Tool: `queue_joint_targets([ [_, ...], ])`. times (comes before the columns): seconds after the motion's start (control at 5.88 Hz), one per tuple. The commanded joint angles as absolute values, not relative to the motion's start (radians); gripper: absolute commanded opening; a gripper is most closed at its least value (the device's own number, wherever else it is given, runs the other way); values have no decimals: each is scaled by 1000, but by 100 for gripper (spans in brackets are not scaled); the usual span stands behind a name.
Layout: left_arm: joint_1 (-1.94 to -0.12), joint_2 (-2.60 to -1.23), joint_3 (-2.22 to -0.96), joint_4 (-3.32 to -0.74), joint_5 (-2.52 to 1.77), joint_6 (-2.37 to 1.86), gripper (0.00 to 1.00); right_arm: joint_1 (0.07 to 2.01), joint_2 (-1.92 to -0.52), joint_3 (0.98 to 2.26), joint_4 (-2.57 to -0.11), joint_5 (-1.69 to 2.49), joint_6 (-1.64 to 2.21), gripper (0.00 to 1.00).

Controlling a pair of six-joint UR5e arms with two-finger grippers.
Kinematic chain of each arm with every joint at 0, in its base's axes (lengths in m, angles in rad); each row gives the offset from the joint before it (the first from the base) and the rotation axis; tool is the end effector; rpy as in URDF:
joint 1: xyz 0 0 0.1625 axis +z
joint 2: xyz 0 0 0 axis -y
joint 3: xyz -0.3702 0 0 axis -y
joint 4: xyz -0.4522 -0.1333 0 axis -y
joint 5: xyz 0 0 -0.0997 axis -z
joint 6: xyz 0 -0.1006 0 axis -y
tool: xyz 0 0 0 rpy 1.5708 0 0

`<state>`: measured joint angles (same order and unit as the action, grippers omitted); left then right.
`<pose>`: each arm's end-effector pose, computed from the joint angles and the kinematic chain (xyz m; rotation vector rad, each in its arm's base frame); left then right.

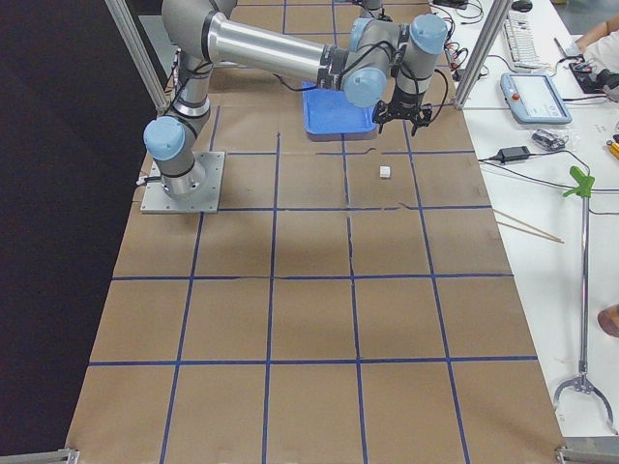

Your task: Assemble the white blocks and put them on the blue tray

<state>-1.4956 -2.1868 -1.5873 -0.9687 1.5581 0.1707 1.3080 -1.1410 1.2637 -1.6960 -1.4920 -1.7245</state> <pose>-0.0835 -0.6834 0.0938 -0.1489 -3.1214 -0.0447 -0.0463 -0.7156 0.3436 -2.0687 2.3074 -0.1045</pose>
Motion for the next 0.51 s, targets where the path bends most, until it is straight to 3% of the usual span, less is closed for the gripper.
queue_joint_targets([
  [0.0, -1505, -2157, -1585, -950, 1543, 252, 13, 1305, -1057, 1287, -1726, -1464, -1729, 100],
  [0.34, -1578, -2126, -1588, -963, 1519, 721, 13, 1305, -984, 1299, -1793, -1353, -1749, 100],
])
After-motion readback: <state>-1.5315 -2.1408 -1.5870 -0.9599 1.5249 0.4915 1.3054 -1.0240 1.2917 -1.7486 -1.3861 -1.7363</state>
